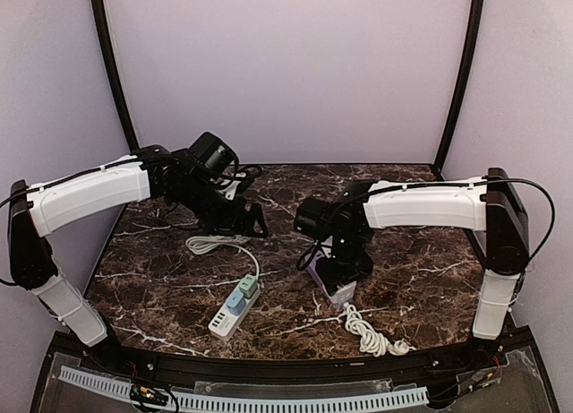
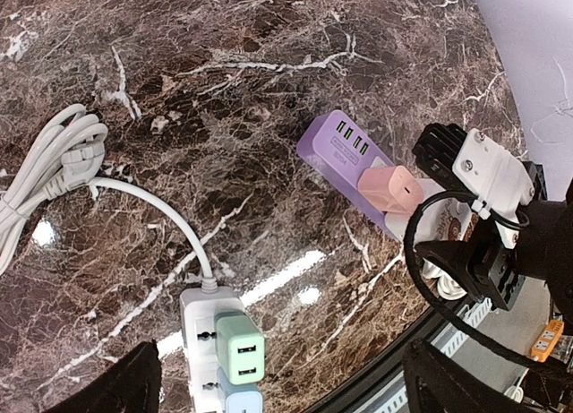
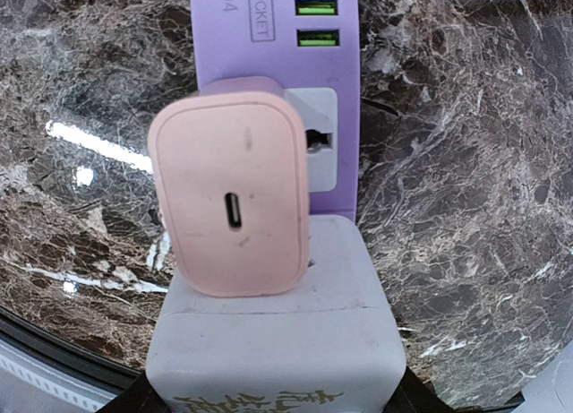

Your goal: Insert the plug

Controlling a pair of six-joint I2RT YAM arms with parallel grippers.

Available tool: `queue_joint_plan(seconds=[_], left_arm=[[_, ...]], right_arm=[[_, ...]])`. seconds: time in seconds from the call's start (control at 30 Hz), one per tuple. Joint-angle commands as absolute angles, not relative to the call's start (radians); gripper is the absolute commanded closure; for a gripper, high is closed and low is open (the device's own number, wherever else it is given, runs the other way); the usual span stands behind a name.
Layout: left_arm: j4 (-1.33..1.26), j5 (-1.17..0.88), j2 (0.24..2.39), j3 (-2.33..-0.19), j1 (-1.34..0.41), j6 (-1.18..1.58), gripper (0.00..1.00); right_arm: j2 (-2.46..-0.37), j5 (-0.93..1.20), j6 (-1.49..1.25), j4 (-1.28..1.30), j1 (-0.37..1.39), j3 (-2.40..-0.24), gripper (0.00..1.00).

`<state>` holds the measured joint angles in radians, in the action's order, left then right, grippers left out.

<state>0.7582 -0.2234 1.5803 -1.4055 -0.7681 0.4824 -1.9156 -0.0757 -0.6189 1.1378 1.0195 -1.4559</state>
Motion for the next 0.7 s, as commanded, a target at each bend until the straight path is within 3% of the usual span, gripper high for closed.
queue_joint_plan(seconds=[0.0,0.37,0.57,0.63,0.67], left_arm=[[0.797,-0.217,1.57,-1.425,-0.764,0.476,0.06],[0.812,-0.221,1.552,-1.419,-0.764,0.459,0.05],[0.817,-0.221,1.545,-1.418,-0.764,0.451,0.05],[0.817,-0.22,1.541,-1.417,-0.763,0.449,0.05],[0.816,-0.218,1.541,-1.416,-0.763,0.447,0.05]], right_arm=[[-2.195,-0.127,-0.642,1.005,1.015,-1.311,1.0],[-2.091,-0.157,-0.647,1.083,1.015,-1.437,0.98],[-2.037,-0.184,-0.674,1.157,1.014,-1.537,0.75],[-2.008,-0.197,-0.685,1.188,1.015,-1.581,0.53],[-1.995,-0.208,-0.692,1.207,1.015,-1.616,0.33]])
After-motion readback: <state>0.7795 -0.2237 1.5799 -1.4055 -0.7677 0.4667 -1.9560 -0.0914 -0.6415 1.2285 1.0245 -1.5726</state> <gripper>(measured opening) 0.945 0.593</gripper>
